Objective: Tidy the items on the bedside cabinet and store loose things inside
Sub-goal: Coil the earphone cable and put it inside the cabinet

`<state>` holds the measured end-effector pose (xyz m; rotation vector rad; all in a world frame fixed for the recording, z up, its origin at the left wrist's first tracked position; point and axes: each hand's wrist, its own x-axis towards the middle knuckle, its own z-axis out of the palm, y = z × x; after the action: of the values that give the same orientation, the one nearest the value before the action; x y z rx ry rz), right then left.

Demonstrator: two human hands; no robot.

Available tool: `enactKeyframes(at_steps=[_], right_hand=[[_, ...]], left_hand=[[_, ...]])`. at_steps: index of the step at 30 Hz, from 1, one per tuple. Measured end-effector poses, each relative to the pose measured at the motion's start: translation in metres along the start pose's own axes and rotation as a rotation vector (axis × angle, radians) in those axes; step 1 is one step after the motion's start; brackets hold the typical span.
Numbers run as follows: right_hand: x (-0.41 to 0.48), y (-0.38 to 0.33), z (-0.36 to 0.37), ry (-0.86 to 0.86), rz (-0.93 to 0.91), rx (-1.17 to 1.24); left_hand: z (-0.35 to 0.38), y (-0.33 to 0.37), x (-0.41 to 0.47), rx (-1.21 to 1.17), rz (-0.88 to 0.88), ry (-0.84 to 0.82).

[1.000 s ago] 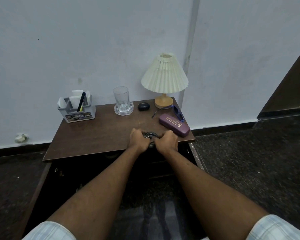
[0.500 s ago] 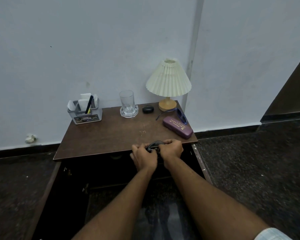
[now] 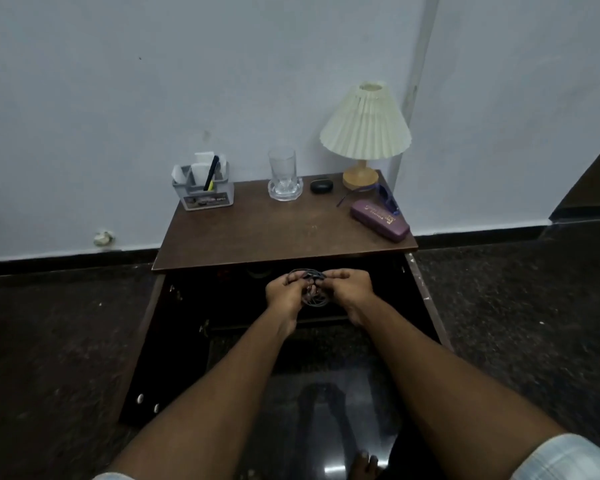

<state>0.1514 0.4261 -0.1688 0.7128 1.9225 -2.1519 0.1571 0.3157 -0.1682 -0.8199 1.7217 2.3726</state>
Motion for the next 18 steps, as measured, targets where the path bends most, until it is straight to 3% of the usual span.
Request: enactKeyframes(at_steps=[8, 12, 18], right_hand=[[0.01, 0.02, 0.019, -0.074, 0.112, 0.051], [0.022, 0.027, 0.021, -0.18, 0.164, 0.023], [0.059, 0.038, 0.03, -0.17, 0.155, 0.041]], left_hand=[[-0.031, -0.007, 0.007, -0.048, -0.072, -0.133], [-0.035, -0.014, 0.022, -0.032, -0.103, -0.137], [-0.03, -0.022, 0.063, -0.001, -0.135, -0.054]])
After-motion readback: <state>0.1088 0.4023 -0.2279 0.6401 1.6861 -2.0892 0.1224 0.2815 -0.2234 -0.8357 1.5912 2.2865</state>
